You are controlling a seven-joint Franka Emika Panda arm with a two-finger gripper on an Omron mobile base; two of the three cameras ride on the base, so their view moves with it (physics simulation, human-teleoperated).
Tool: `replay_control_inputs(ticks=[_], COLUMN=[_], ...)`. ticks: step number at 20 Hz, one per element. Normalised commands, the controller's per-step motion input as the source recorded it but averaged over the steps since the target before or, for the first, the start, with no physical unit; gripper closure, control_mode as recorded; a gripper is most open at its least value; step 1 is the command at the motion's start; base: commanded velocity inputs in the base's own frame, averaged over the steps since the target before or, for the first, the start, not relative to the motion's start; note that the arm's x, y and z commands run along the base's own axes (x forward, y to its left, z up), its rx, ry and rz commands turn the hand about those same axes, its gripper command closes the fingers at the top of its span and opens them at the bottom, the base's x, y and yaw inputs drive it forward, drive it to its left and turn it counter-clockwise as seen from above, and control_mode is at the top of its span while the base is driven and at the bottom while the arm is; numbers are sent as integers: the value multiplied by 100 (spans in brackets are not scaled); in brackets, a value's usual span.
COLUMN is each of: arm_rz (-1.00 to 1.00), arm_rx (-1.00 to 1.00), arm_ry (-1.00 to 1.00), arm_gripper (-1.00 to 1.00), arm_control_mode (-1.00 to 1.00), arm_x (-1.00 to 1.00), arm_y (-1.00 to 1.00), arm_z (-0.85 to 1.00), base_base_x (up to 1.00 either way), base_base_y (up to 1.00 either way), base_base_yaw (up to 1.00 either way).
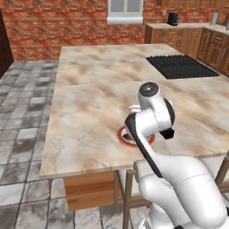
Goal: Retrieve the tupperware and aluminum foil from the cabinet and place them on the dining counter near the plate with squash and chicken drumstick to prepare for storing leftovers.
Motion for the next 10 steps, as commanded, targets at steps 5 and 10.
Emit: replay_control_inputs(ticks=[5, 10], arm_rz=[10, 12], arm_rx=[0, 0], arm_ry=[0, 0], arm_gripper=[100, 100], arm_control_mode=[-100, -100], arm_x=[38, 33], arm_y=[92, 75], arm_z=[-32, -19], base_base_x=[0, 0], base_base_y=[0, 0], base_base_yaw=[0, 0])
